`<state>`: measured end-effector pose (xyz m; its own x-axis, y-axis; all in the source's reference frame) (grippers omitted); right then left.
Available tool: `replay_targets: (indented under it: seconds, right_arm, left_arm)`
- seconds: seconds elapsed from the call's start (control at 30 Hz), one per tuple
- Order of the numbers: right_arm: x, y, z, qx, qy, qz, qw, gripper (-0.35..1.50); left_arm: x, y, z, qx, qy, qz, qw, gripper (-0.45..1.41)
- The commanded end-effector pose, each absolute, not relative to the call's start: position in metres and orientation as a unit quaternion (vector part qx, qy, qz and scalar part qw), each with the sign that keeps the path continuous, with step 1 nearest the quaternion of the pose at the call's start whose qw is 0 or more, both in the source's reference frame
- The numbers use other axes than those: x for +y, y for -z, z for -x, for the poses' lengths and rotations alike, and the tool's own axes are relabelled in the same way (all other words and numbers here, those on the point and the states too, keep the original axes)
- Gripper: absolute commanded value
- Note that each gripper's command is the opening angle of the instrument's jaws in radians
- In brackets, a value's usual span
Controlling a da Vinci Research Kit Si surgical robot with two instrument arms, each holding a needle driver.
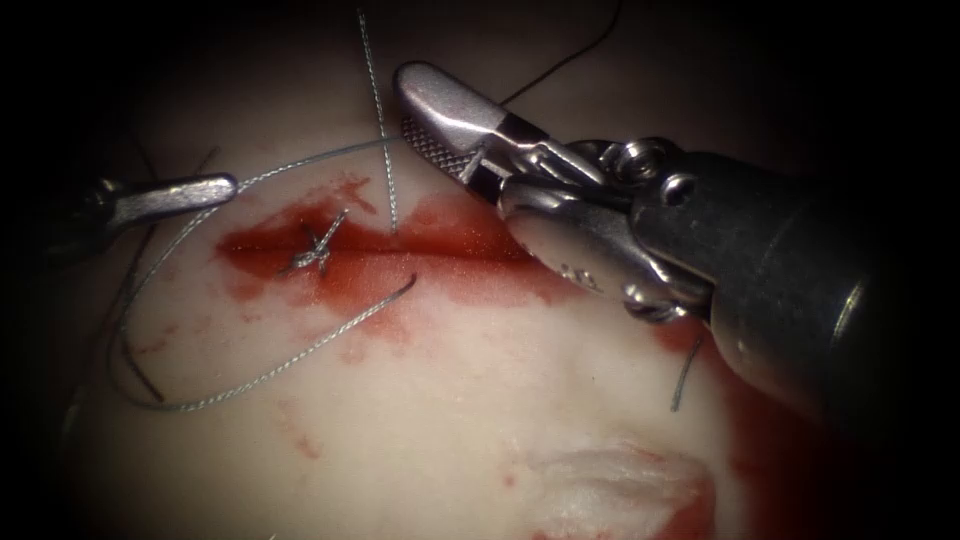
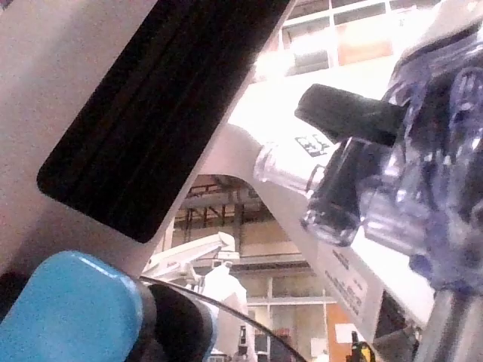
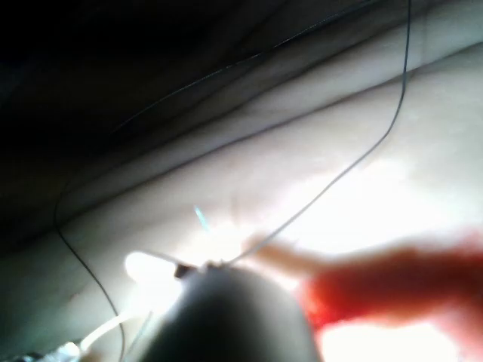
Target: Wound Closure
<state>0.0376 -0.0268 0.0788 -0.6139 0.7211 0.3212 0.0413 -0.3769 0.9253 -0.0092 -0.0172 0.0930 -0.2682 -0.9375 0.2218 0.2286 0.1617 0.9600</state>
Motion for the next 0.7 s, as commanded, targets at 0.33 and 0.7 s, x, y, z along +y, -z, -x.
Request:
replay_targets:
  seconds: [0.33, 0.7]
  right_arm:
    - [-0.0265, -0.0784, -0.0392, 0.509, -0.739, -0.376, 0.233, 0.66]
    - [-0.0261, -0.0798, -0.0393, 0.514, -0.738, -0.369, 0.234, 0.52]
  left_arm:
    - [-0.0161, -0.0922, 0.0098, -0.564, 0.566, -0.316, 0.513, -0.45]
    - [-0.0167, -0.0918, 0.0108, -0.563, 0.554, -0.331, 0.516, -0.45]
